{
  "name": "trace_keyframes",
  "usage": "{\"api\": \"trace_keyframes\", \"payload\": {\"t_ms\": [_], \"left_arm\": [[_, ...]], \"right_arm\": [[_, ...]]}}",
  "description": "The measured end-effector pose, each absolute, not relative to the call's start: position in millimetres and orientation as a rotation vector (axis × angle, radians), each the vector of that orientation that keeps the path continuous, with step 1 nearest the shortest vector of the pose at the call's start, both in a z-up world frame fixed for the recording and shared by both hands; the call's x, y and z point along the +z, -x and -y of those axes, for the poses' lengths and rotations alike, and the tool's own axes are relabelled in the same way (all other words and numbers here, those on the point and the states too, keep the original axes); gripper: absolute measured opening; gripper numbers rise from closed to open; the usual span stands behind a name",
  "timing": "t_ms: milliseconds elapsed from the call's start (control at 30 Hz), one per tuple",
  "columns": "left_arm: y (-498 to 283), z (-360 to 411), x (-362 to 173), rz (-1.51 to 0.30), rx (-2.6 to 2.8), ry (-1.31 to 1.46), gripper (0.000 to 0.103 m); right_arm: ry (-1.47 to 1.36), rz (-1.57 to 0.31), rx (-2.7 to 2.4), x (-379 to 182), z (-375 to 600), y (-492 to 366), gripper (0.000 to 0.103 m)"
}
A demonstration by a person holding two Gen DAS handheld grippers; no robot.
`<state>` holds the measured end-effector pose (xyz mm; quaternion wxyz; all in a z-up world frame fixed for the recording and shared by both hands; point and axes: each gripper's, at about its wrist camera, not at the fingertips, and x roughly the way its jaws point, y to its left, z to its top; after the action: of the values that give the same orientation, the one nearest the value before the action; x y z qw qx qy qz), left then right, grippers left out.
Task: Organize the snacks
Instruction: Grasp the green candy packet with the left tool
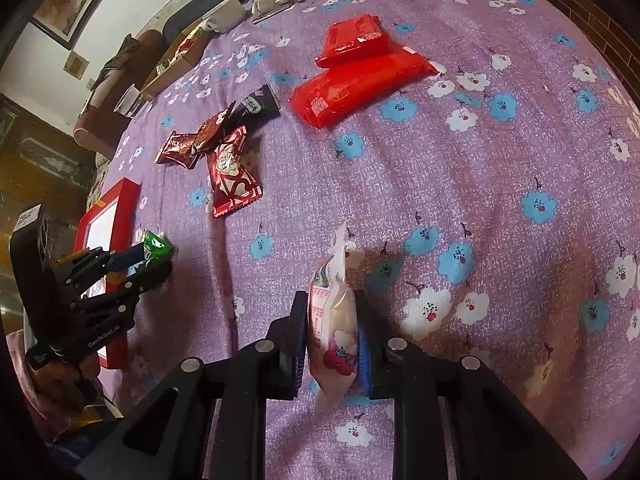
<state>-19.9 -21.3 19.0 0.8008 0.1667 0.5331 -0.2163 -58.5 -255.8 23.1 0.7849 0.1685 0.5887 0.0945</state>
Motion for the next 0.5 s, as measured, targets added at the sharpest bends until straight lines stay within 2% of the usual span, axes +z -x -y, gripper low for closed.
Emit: {"api": "trace_keyframes", "payload": {"t_ms": [200, 500], "left_arm": [[18.1, 28.8, 20.6, -1.178, -0.444, -0.383, 0.031], [13.8, 35.5, 20.3, -1.223, -0.394, -0.4, 0.029]], "right_arm": [[-0.359, -1.245, 0.212, 23.4, 255.9, 62.9, 0.023], [-0.405, -1.186, 0.259, 20.9, 266.1, 73.2, 0.022]]}}
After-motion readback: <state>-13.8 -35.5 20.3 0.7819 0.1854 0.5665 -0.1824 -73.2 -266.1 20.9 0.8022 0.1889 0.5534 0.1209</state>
